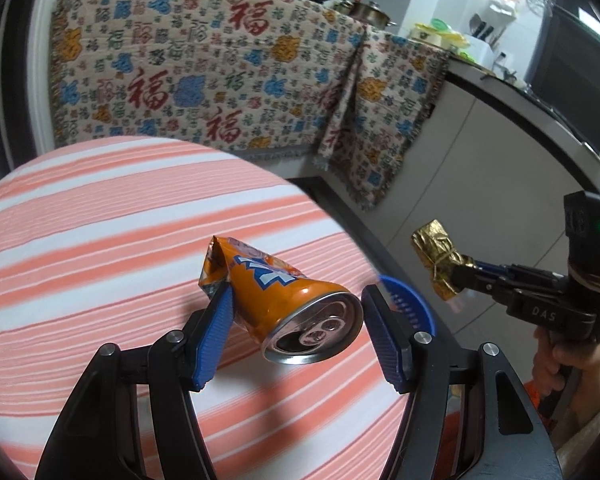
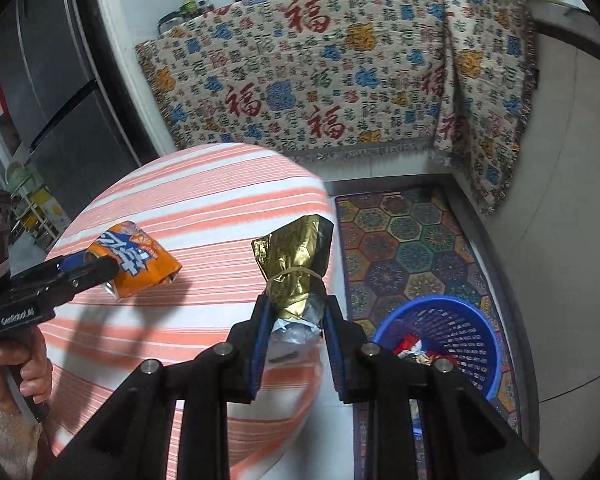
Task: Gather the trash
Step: 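Carry the can and gold wrapper over the blue basket and open both tools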
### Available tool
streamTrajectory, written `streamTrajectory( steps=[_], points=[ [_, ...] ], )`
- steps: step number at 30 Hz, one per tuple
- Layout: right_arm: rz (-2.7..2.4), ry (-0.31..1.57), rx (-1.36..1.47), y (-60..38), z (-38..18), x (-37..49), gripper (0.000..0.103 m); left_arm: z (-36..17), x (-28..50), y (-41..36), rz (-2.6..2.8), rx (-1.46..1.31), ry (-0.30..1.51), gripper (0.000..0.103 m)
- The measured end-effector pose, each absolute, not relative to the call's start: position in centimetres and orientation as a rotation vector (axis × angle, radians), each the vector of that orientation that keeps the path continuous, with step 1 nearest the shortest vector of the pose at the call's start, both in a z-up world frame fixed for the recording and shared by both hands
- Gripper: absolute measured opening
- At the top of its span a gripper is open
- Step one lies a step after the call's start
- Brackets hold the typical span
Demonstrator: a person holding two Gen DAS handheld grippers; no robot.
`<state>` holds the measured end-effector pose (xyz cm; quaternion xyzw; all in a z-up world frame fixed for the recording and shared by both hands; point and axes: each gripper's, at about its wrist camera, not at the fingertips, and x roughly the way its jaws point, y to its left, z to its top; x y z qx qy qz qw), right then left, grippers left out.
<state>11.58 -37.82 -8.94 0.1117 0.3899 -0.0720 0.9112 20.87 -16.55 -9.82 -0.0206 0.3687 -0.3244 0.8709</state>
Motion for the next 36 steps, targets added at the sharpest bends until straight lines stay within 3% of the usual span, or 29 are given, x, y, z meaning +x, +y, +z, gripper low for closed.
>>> streamTrajectory(
  steps=[13,24,32,36],
  points=[
    [-0.346,0.838,0.283,-48.5,-9.5,7.2,0.027,-9.1,21.1,-31.4,-0.878,-0.023,0.792,0.065],
    [-0.41,0.94,0.429,-56.1,-16.8,5.6,0.027,-15.9,22.0,-42.5,-0.926,0.058,0.947,0.065],
    [-0.399,1.009,0.6,-60.9,-21.1,5.6,0.029,-20.0,22.6,-45.5,-0.932,0.093,1.029,0.067],
    [-0.4,1.018,0.681,-62.8,-23.1,5.9,0.03,-21.4,22.9,-46.3,-0.933,0.1,1.051,0.073]
  ],
)
